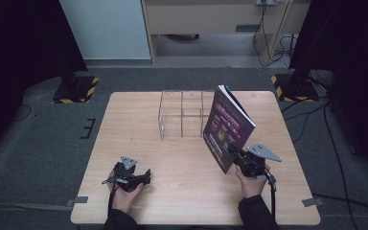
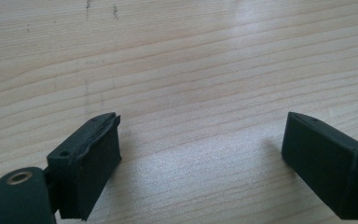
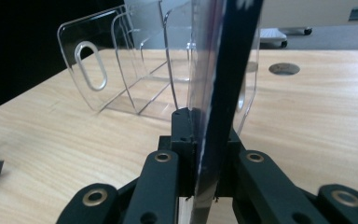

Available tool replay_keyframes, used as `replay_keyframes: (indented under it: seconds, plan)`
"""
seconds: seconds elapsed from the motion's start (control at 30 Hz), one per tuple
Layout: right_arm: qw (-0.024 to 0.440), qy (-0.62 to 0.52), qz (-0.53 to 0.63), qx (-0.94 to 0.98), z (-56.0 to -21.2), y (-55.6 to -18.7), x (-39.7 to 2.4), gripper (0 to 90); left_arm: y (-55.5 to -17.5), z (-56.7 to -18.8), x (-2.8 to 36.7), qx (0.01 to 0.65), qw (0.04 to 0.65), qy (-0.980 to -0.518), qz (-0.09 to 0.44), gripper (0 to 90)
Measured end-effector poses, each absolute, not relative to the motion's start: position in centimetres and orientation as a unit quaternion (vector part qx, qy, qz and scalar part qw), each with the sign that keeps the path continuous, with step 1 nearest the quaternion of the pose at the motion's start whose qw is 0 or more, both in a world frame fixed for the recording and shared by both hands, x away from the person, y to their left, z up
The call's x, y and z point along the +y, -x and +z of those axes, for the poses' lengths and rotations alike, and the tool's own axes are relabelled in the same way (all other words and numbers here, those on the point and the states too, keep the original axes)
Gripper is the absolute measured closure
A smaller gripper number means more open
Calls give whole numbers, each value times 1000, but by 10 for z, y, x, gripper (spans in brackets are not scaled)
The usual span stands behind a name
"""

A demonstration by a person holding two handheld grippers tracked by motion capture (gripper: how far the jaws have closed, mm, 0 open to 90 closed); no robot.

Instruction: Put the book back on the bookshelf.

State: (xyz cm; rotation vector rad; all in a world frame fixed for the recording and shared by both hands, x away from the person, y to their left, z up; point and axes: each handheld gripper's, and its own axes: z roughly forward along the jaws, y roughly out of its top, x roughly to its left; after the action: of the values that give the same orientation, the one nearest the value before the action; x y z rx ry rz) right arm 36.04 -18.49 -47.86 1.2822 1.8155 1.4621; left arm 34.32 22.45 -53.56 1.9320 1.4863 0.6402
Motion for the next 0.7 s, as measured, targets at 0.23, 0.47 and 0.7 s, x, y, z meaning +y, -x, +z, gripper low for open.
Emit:
replay_keyframes:
  seconds: [0.23,0.47,0.7]
  plan:
    - [244,-458,533,668,-470,-358,-182,796,-343,-536,224,562,306,-730,242,104]
    - [254,-450,549,656,-438,-366,-182,764,-343,-536,224,561,306,-730,241,104]
    - [256,-466,538,654,-424,-377,-179,830,-343,-536,224,562,306,-730,242,104]
